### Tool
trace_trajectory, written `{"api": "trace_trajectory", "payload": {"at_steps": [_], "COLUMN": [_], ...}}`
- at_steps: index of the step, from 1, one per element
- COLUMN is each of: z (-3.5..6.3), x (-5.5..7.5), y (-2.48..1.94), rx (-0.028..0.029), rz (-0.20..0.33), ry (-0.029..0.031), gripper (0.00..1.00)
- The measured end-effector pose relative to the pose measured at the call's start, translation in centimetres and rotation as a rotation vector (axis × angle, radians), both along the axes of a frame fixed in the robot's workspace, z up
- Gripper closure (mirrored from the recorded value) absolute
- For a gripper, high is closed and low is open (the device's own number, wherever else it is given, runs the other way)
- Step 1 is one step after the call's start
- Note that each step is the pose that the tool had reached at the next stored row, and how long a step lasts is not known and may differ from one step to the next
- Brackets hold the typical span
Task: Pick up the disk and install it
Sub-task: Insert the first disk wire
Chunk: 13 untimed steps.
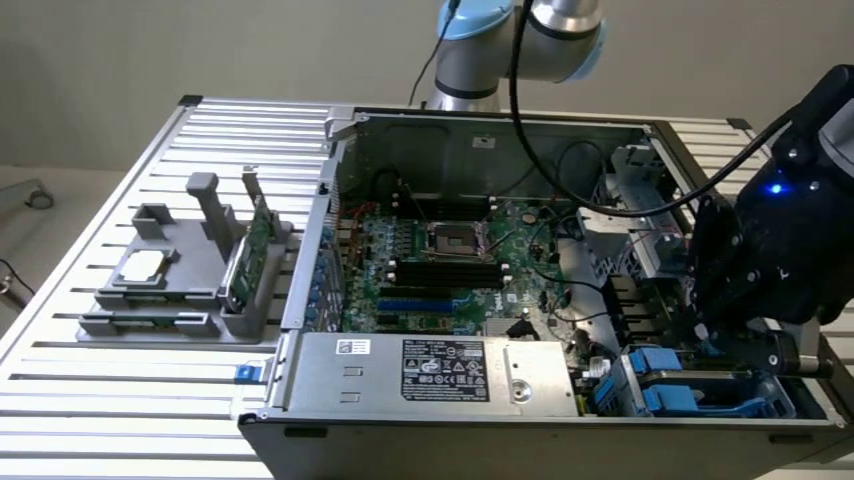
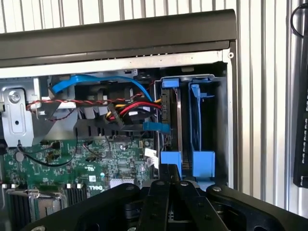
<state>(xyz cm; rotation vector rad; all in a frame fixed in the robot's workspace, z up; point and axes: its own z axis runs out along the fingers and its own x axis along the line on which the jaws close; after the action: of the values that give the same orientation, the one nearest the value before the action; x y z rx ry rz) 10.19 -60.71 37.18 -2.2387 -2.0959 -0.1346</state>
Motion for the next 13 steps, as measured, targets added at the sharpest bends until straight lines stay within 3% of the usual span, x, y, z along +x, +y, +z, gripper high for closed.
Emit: {"api": "trace_trajectory", "payload": {"at_steps": [5,8,13], "z": [1.60,1.91,1.92], "x": [-0.9,-1.3,-1.3], "y": [0.00,0.07,0.07], "rx": [0.0012,0.0018,0.0015], "rz": [0.000,0.000,0.000], "ry": [-0.0072,-0.0161,-0.0165], "gripper": [0.89,0.89,0.89]}}
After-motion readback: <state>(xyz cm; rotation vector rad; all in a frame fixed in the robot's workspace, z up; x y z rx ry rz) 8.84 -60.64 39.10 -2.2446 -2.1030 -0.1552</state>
